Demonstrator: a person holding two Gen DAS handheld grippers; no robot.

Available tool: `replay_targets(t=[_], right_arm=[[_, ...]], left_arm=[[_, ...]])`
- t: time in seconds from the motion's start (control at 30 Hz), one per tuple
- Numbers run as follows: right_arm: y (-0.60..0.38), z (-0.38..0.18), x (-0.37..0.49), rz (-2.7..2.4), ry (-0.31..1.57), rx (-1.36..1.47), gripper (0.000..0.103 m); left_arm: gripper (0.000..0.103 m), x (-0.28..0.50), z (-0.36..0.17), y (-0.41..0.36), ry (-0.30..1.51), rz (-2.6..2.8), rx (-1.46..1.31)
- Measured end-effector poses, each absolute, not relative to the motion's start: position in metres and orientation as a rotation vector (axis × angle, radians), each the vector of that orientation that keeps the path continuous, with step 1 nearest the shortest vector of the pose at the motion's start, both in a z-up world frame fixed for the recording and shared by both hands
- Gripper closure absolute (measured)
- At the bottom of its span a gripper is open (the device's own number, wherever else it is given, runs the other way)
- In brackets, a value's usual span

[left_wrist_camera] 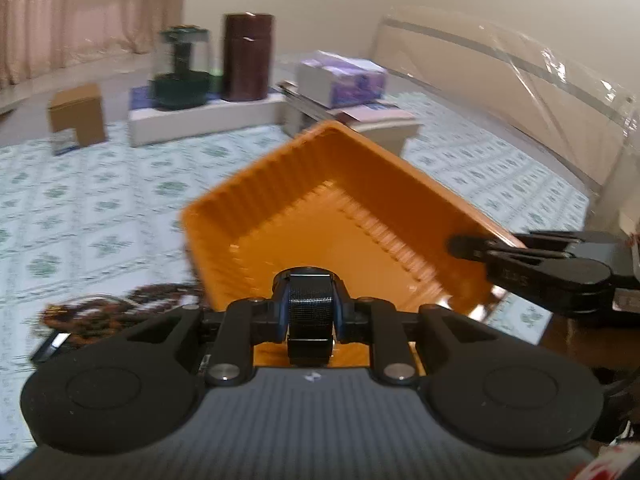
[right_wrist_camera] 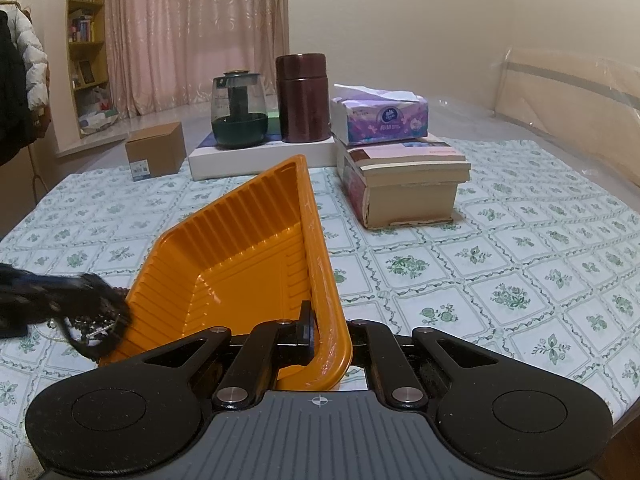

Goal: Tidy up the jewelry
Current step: 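Lower the second watch into the orange tray and open the left gripper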

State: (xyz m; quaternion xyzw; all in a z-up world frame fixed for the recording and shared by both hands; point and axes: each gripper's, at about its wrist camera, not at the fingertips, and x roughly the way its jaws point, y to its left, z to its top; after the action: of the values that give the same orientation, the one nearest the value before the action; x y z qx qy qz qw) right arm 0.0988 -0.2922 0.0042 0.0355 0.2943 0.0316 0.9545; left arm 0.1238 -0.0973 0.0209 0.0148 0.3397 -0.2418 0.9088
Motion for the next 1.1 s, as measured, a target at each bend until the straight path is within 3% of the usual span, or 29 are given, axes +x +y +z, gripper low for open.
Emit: replay_targets(t=[0.53, 1.1], right_arm=[[-0.295, -0.001, 0.101, 0.067, 0.609, 0.092, 0.097], [-0.292, -0.001, 0.099, 0.068, 0.604, 0.080, 0.097]], left_arm=[[0.082, 0.122, 0.004, -0.122, 0.706, -0.540, 0.079], [0.079, 0.101, -0.007, 0.032, 0.723, -0.100, 0.018]])
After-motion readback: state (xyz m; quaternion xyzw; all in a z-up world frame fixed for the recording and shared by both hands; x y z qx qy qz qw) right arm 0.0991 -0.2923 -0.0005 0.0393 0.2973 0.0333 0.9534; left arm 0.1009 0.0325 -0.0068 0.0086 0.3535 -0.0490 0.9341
